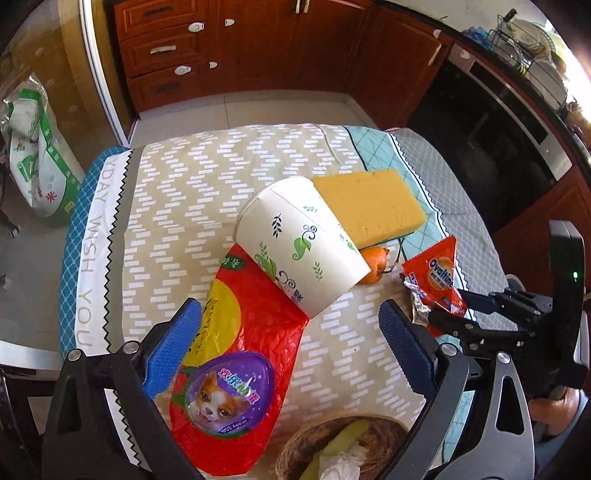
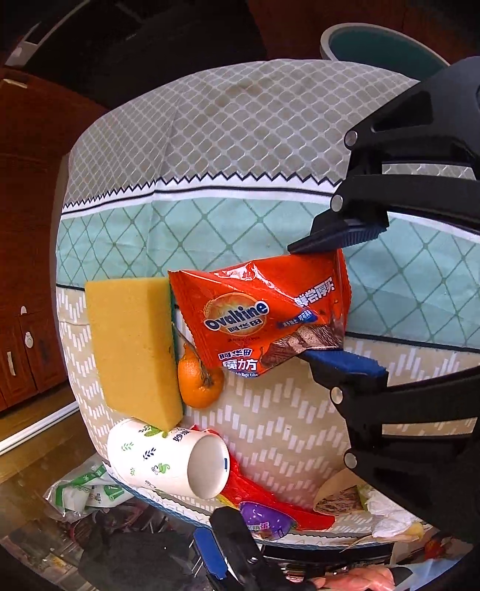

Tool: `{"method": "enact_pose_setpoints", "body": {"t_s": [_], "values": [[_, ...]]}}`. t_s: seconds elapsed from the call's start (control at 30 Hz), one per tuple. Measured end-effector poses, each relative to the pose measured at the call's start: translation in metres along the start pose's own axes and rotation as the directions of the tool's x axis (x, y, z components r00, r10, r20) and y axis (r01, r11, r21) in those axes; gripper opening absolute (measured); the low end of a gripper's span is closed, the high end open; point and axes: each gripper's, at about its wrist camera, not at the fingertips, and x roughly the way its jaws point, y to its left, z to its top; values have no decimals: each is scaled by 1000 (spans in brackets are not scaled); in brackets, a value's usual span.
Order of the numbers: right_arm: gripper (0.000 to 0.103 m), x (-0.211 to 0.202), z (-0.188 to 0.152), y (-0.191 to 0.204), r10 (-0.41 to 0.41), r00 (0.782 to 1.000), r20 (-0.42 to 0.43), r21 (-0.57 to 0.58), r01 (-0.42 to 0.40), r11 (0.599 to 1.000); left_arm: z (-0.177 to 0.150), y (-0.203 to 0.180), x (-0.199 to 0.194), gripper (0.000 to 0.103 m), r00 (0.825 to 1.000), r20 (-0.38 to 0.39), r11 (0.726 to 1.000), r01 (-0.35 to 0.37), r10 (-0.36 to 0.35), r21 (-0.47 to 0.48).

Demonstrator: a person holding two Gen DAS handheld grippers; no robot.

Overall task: Collect trash
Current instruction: 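Grasp the white paper cup with the left tool while the right tool holds the packet, then carry cup and packet over the teal bin and open both tools to drop them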

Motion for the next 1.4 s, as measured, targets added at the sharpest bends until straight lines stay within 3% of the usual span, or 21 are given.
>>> {"method": "enact_pose_setpoints", "body": {"t_s": [0.2,0.3,0.33,0.47,0.87,1.13,1.4], "values": [[46,-14,-10,-13,-36,999,18,7,36,999,21,-10,16,96,1000,-16,999,-16,15,-51],[46,-15,-12,-16,-60,998,20,-3,60,998,28,-13,26,96,998,-22,995,-58,57,-78],[46,-15,-12,-17,-65,998,22,-6,65,998,30,-13,30,94,997,-25,994,-76,74,-83],[46,-14,-9,-22,-79,996,29,-4,79,997,32,-13,46,67,995,-64,992,-80,74,-95],[46,-19,-16,-29,-79,996,44,11,78,997,11,-34,18,59,989,33,990,-142,141,22],[46,-53,-41,-34,-65,993,96,39,61,997,-18,-55,-30,59,994,71,994,-91,87,64],[46,-90,-84,-62,-59,987,147,97,45,994,-55,-116,-62,60,997,71,980,6,-21,198]]}}
